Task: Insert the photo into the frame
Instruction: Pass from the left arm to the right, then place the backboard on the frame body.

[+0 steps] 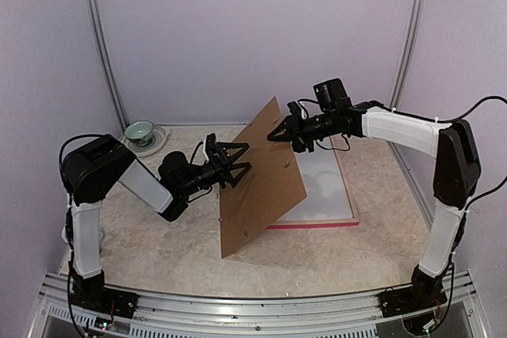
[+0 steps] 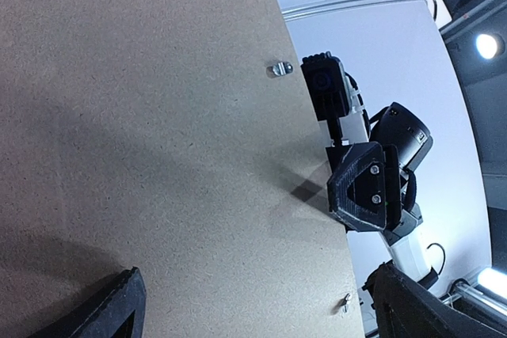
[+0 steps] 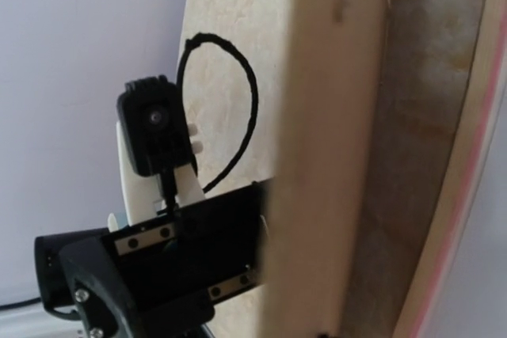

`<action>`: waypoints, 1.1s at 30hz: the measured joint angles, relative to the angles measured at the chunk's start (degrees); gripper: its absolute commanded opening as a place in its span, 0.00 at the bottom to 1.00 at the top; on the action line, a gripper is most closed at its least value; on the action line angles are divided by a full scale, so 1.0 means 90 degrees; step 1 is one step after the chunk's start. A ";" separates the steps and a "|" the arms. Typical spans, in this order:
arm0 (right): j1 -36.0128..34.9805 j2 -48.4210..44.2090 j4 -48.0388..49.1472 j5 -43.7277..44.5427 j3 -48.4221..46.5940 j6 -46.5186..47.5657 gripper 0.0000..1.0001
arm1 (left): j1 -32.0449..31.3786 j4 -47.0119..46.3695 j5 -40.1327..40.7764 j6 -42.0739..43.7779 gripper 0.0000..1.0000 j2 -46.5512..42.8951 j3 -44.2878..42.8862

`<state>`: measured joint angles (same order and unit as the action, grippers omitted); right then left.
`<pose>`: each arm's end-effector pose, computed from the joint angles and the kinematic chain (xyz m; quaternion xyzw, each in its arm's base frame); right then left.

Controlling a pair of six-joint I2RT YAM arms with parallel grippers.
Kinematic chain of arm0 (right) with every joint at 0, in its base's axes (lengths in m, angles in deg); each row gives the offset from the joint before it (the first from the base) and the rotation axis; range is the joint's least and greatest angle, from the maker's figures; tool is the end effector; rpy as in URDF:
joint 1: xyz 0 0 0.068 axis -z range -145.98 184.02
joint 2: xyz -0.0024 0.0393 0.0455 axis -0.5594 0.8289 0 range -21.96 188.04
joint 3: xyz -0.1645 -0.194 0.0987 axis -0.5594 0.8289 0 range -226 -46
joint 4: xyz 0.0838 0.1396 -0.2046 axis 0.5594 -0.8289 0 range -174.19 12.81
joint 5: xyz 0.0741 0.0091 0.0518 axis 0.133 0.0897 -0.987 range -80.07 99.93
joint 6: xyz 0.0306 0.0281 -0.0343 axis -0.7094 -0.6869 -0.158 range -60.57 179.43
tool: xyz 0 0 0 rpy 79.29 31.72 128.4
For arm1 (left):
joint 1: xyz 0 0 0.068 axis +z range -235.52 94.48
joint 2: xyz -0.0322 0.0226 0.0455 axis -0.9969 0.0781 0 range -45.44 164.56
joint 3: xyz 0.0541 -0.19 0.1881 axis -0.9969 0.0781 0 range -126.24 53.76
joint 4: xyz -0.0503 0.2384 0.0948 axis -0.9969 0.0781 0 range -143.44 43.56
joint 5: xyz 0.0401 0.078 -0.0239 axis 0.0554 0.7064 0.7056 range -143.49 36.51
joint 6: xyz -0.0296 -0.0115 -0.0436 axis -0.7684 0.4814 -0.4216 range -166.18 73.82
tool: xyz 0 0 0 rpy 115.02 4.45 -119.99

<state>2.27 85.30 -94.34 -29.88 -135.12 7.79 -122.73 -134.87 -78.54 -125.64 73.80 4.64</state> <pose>0.3558 0.2470 0.2879 -0.0098 0.8496 0.5132 0.1215 0.3038 -0.2496 0.1546 -0.0665 0.6378 -0.7147 0.2793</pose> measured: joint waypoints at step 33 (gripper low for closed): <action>0.0981 -0.0328 0.0593 -0.0758 0.1719 0.0374 0.00 | -0.0090 0.0801 0.0024 0.0075 0.99 -0.0248 0.0282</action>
<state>11.10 82.35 -89.00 -36.70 -119.64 11.16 -123.54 -127.66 -78.33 -124.97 71.57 7.18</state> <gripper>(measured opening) 0.012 0.989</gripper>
